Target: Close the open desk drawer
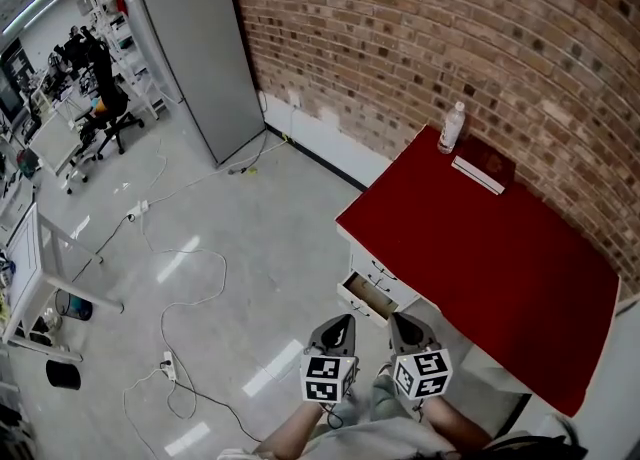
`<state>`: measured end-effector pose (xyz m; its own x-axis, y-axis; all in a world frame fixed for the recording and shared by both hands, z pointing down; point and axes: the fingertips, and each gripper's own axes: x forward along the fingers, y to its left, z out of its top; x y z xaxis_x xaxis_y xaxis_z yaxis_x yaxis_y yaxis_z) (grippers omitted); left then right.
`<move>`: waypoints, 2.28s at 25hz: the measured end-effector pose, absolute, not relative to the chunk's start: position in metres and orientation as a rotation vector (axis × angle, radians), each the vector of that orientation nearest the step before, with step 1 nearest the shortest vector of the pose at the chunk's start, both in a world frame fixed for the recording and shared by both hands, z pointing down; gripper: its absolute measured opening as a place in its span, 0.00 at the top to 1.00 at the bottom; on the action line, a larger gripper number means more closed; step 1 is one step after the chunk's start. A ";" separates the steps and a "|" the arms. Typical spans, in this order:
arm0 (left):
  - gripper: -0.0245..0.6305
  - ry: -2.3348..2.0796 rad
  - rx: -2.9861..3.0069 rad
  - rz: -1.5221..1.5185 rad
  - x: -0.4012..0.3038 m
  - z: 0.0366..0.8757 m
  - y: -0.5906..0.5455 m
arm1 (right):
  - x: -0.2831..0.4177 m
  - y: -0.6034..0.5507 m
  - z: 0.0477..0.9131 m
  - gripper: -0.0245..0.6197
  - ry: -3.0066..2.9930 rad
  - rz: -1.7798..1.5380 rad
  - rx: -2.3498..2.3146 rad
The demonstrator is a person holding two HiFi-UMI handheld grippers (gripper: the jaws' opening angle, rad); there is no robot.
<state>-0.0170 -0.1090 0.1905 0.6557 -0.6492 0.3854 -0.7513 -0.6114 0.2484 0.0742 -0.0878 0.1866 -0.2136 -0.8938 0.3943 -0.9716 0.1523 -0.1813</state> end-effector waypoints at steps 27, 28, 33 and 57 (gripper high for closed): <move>0.95 -1.150 2.370 0.439 0.010 0.593 -0.185 | 0.153 -0.140 0.598 0.96 -2.144 0.825 1.698; 0.95 -1.152 2.378 0.429 0.012 0.613 -0.188 | 0.158 -0.141 0.618 0.96 -2.144 0.824 1.711; 0.95 -1.131 2.369 0.401 0.014 0.707 -0.181 | 0.172 -0.136 0.702 0.96 -2.169 0.817 1.736; 0.95 -1.070 2.616 0.330 0.061 0.926 -0.186 | 0.242 -0.100 0.837 0.96 -2.242 0.479 1.833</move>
